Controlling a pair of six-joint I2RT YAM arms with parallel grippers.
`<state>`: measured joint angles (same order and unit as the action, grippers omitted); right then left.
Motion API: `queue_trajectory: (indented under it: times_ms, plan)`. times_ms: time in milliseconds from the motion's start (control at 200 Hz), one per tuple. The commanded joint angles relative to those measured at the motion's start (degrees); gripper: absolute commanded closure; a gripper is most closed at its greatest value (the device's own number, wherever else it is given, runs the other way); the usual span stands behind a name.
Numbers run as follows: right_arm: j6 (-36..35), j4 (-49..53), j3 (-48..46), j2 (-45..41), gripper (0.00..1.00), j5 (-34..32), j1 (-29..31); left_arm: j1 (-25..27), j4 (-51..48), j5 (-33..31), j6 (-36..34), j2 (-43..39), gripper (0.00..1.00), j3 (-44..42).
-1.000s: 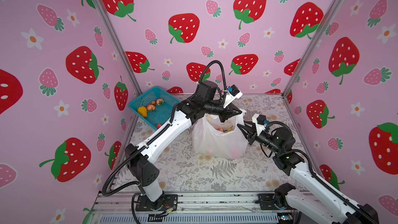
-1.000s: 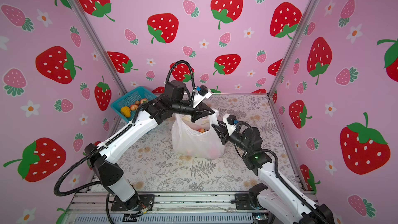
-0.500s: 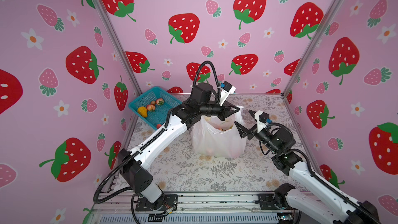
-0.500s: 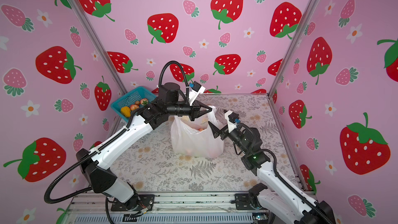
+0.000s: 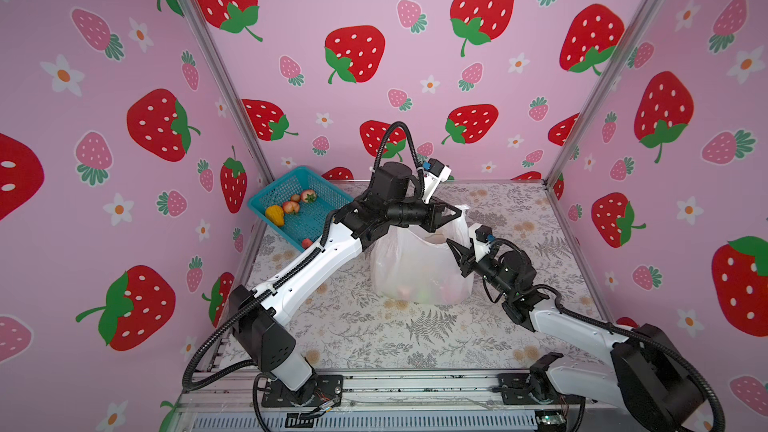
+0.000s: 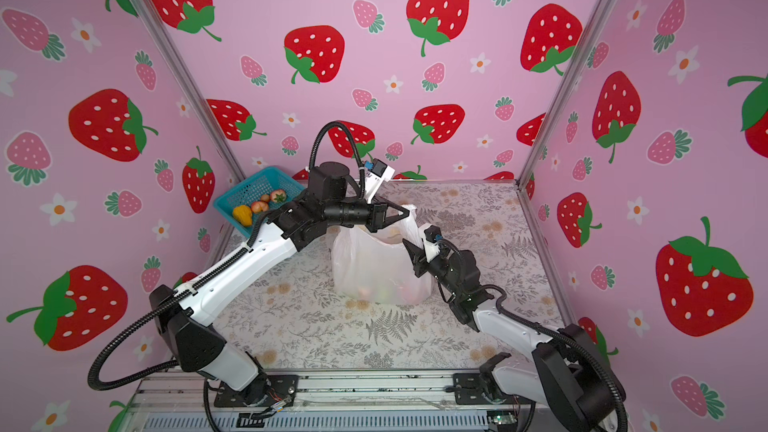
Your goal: Place the fake fruits into the plastic bag and tie a complex knot
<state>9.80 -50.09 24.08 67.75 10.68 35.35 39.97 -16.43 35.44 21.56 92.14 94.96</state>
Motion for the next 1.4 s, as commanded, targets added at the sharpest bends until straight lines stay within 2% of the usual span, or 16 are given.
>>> queue_trajectory:
  times_ms: [0,45,105,180,290,475,545,620,700,850,966,991,1091,1161,1276,1396]
  plan:
    - [1.21,-4.07,1.60,-2.87,0.43,-4.08,1.04,-0.24,5.36,0.56,5.10,-1.13,1.00,-0.40]
    - [1.18,-4.39,2.41,-2.85,0.32,-5.92,1.84,-0.24,5.85,0.19,6.75,-1.29,1.00,-0.79]
    - [1.18,-5.53,3.61,-2.14,0.25,-8.38,2.98,-0.09,6.57,-0.59,9.10,-1.58,1.00,-1.36]
    - [1.31,-7.24,5.47,-0.18,0.21,-11.23,4.78,0.28,7.94,-1.45,12.25,-2.11,1.00,-2.45]
    - [2.01,-10.71,8.09,3.26,0.21,-19.81,7.68,0.86,11.06,-2.91,18.20,-2.96,1.00,-4.85]
    - [5.86,-13.87,12.90,10.02,0.27,-41.09,10.43,1.17,15.47,-4.09,27.42,-4.57,1.00,-8.78]
    - [7.38,-12.58,14.81,13.59,0.38,-47.04,10.53,1.16,15.87,-4.99,28.92,-5.37,1.00,-9.55]
    - [8.97,-10.07,14.99,17.24,0.47,-50.59,10.58,1.14,15.64,-6.01,29.34,-6.04,1.00,-9.63]
    - [10.94,-9.79,11.42,18.85,0.55,-50.70,10.61,0.85,14.70,-6.43,29.24,-6.41,1.00,-9.31]
    - [9.98,-9.36,6.29,16.38,0.57,-44.25,10.53,-0.05,13.59,-6.52,28.77,-6.12,1.00,-9.09]
    - [3.63,-7.15,5.74,11.27,0.49,-34.74,9.72,-0.83,12.81,-5.35,27.96,-5.27,1.00,-8.40]
    - [2.86,-6.24,5.81,9.61,0.42,-32.37,9.11,-0.94,12.37,-5.10,27.63,-5.08,1.00,-8.08]
    - [1.36,-1.99,5.81,3.89,0.24,-17.31,4.39,-1.38,11.37,-4.47,26.49,-4.85,1.00,-7.57]
    - [0.81,-0.27,6.11,1.08,0.16,-6.73,0.71,-1.49,11.16,-4.17,25.97,-4.91,1.00,-7.51]
    - [-4.21,4.54,8.81,-0.78,0.11,7.24,-3.06,-1.57,10.76,-3.62,25.37,-4.87,1.00,-7.33]
    - [-6.11,8.84,14.39,2.15,0.09,21.03,-7.53,-1.65,10.47,-2.63,24.85,-4.87,1.00,-7.18]
